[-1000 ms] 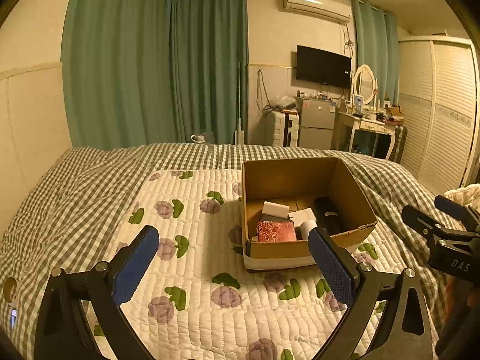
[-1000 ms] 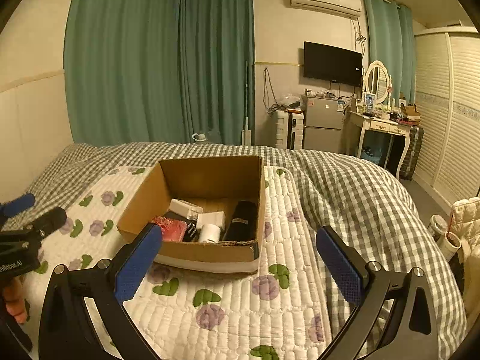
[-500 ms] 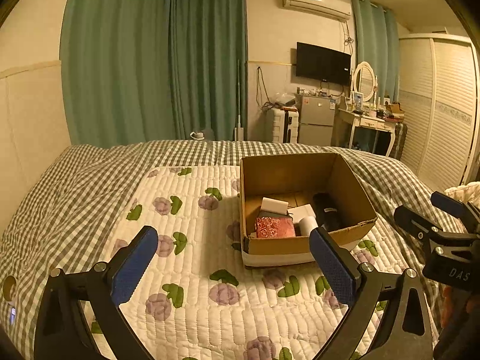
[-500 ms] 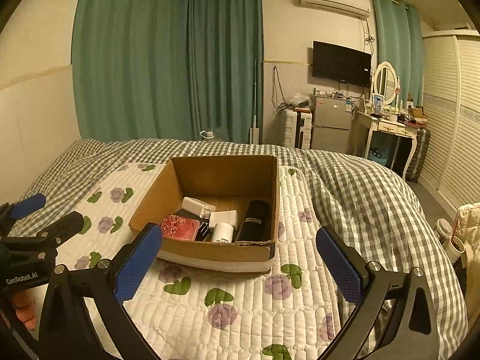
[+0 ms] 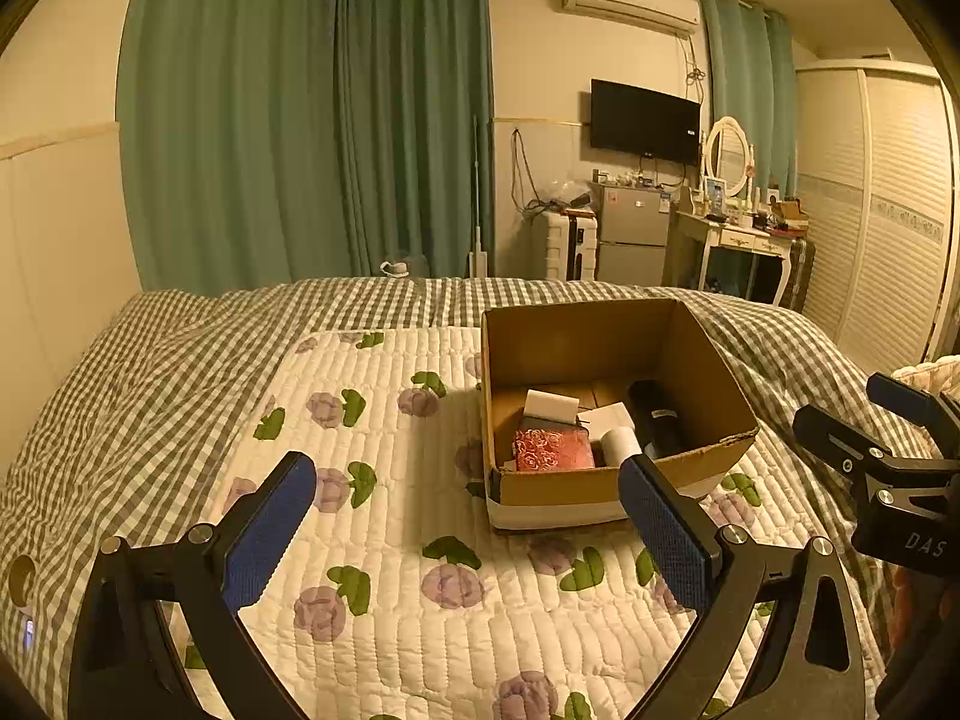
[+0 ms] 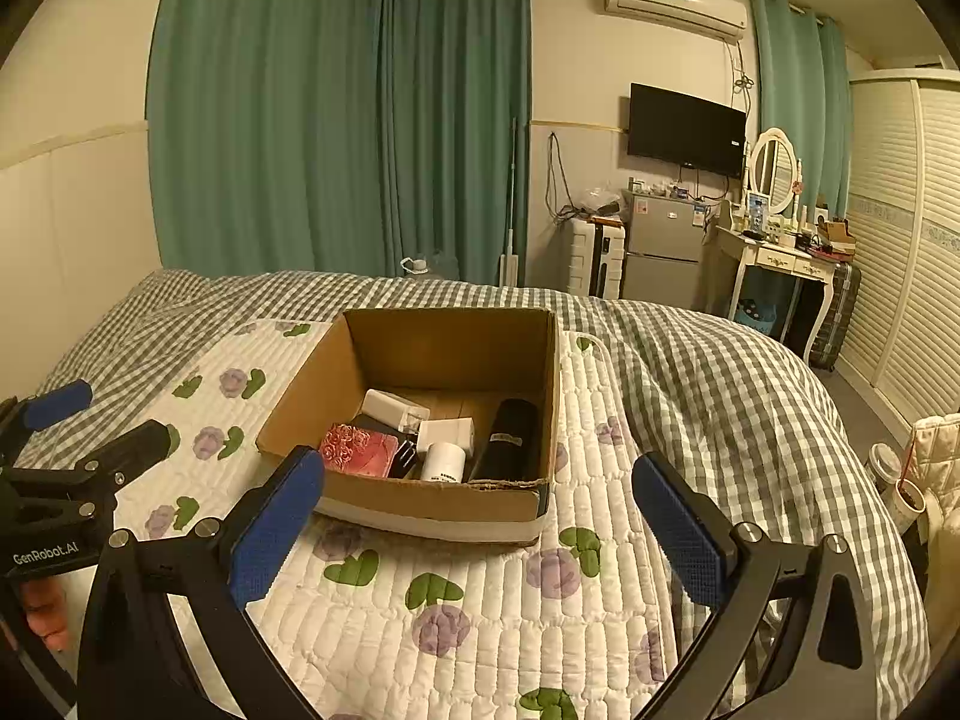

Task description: Organize rigid objects

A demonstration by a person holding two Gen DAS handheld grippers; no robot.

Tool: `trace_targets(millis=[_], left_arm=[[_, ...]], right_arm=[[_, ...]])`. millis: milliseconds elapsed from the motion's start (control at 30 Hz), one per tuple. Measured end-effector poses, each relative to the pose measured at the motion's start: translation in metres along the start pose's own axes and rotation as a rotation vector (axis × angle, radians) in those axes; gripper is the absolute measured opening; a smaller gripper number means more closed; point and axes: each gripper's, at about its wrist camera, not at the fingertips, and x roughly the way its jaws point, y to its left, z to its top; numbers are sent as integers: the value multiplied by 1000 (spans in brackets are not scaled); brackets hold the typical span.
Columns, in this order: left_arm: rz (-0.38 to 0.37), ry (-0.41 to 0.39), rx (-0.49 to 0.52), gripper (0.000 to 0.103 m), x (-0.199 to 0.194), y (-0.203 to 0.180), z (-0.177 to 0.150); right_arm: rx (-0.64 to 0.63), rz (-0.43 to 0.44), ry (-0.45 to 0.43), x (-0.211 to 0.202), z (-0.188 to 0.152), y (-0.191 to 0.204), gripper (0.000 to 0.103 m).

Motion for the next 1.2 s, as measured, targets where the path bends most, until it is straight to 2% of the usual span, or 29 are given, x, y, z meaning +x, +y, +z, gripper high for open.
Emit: trace_targets(millis=[1200], left_arm=[[4, 12, -4, 103, 2, 4, 2]], right_arm=[[-26, -9, 7, -1, -1, -4, 103]])
